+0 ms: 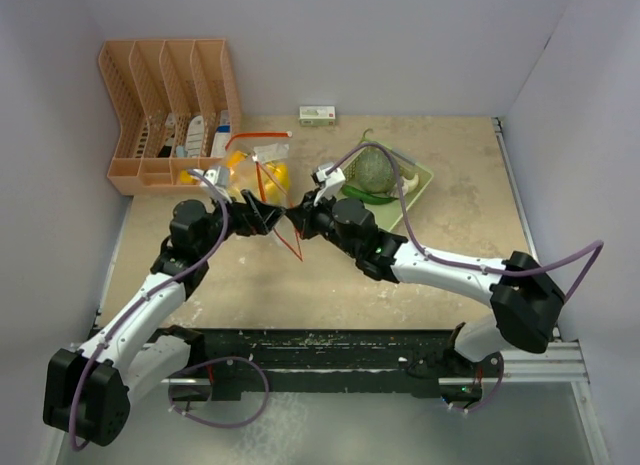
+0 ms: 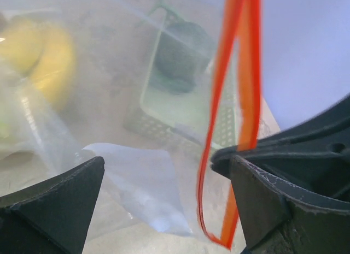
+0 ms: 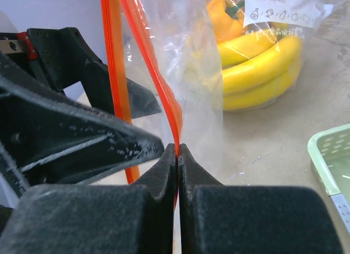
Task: Place the food in the zip-top bag and seal the zipper
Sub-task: Open the zipper of the food storage bag.
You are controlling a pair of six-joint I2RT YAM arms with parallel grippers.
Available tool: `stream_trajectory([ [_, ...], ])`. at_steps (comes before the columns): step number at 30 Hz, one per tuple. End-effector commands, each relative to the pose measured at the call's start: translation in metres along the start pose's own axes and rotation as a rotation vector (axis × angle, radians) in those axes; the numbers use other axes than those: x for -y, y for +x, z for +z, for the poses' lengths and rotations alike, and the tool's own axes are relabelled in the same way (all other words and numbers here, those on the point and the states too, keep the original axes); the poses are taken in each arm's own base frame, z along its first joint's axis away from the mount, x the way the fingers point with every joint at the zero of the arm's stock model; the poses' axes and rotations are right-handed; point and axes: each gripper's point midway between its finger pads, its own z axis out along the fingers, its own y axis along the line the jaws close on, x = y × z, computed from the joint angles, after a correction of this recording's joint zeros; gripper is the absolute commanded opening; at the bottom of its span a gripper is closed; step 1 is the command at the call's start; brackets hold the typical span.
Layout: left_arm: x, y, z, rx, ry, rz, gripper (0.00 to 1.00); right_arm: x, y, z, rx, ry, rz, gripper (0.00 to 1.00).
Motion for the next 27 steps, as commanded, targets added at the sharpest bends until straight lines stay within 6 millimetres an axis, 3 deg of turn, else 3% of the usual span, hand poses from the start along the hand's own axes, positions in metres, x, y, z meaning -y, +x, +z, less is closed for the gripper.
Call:
stream_trajectory([
  [1,-0.022,-0.014,0.005,0.030,-0.163,-0.081,0.99,-0.017,-0.030,-0.009,0.090,-0.053,-0.002,0.00],
  [7,-0.041,-0.008,0.011,-0.095,-0.302,-0.063,0.99,-0.018,-0.034,-0.011,0.098,-0.054,0.000,0.00],
  [19,-0.024,-0.017,0.008,-0.064,-0.210,0.023,0.97,-0.019,-0.033,-0.008,0.090,-0.052,-0.001,0.00],
  [20,-0.026,-0.016,0.007,-0.062,-0.217,0.020,0.93,-0.018,-0.033,-0.007,0.088,-0.048,-0.001,0.00],
  [21,-0.027,-0.015,0.007,-0.064,-0.224,0.015,0.83,-0.018,-0.032,-0.007,0.087,-0.048,0.000,0.00],
  [24,-0.030,-0.011,0.007,-0.063,-0.237,-0.006,0.38,-0.018,-0.032,-0.007,0.087,-0.047,-0.002,0.00],
  [27,-0.030,-0.011,0.005,-0.055,-0.238,-0.018,0.19,-0.015,-0.032,-0.008,0.090,-0.035,-0.001,0.00],
])
